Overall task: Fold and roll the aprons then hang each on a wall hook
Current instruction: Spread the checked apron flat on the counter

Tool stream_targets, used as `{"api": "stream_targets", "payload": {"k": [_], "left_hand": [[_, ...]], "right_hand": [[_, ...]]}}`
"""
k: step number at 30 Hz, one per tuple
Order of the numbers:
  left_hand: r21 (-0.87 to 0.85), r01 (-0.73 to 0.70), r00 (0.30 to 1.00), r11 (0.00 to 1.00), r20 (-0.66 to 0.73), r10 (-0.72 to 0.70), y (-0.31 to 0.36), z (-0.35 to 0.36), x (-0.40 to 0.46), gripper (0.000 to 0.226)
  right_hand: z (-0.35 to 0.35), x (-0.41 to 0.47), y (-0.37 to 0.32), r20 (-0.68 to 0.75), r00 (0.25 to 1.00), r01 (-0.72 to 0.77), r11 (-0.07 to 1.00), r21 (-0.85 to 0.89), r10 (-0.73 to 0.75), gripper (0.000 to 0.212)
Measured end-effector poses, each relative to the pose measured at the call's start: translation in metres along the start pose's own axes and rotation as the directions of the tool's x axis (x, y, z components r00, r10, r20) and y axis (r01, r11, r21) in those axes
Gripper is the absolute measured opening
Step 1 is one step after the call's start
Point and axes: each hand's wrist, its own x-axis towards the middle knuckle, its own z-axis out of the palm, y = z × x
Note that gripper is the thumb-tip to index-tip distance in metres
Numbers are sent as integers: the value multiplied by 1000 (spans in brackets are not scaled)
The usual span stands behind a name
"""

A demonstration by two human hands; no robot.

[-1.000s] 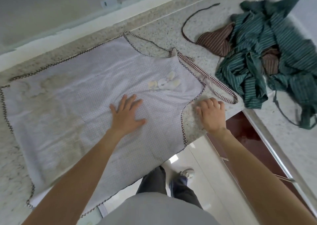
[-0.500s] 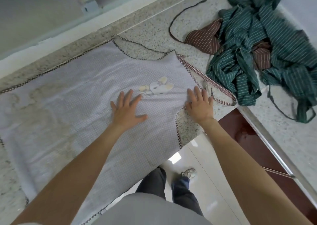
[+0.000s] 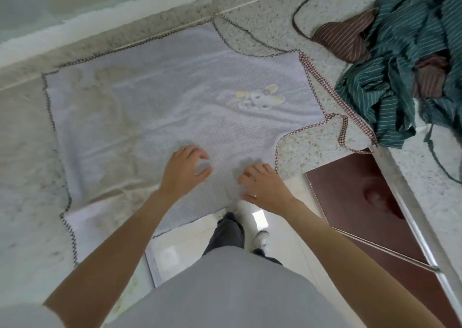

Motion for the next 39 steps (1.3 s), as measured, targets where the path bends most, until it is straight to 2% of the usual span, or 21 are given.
{"api": "stream_targets", "payload": {"k": [3,6,8,10,12,14,16,20,23,25,27,31,33,35,39], "left_hand": [[43,88,995,995,52,-90,-3,-1,-72,46],[178,159,977,971,112,-181,-2,2,-129,51],[259,234,951,937,138,-275,0,7,-157,50],[289,317,931,903,83,-354,3,12,-173,49],[237,372,925,898,-20,-378,2,12,-181,34],[172,393,919,903,-54,-389,2,8,-179,16],[155,420,908,894,-69,-414,4,5,-178,11],[76,542,840,837,-80,-537,4,4,-173,16],[35,614,788,788,-70,-611,-2,3,-169,21],[7,593,803,805,-72,-591,-9,0,-168,23],[-45,522,850,852,-58,-524,-15,-3,-172,23],[-62,371,929,927,22,-370,-23,-11,-185,25],[-2,304,952,953,13,-304,-22,-13,-191,33],[10,296,955,955,-34,-296,-20,-16,-197,40],[-31,369,919,929,-139,-370,-8,-20,-216,39]], "right_hand": [[10,-3,-9,-15,1000,-22,1000,14,22,49],[9,-2,-2,-97,991,100,988,121,-88,12],[5,1,3,-78,992,117,974,192,-104,19],[-4,6,5,-35,998,62,977,205,-56,23],[-13,15,-3,25,998,-56,986,158,52,16],[-17,26,-16,114,973,-212,971,113,199,15],[-15,32,-34,166,951,-277,957,87,260,27],[2,23,-65,155,981,-122,992,9,119,58],[7,14,-65,183,976,-98,988,-122,120,80],[8,11,-57,136,986,-96,995,-39,100,78],[9,4,-49,122,991,-64,995,82,53,68],[4,-12,-35,145,989,1,989,145,-23,51],[-5,-18,-30,103,994,19,993,116,-31,52],[-16,-26,-24,-6,1000,-1,999,37,2,49],[-26,-44,-9,-207,972,-132,987,-94,110,19]]}}
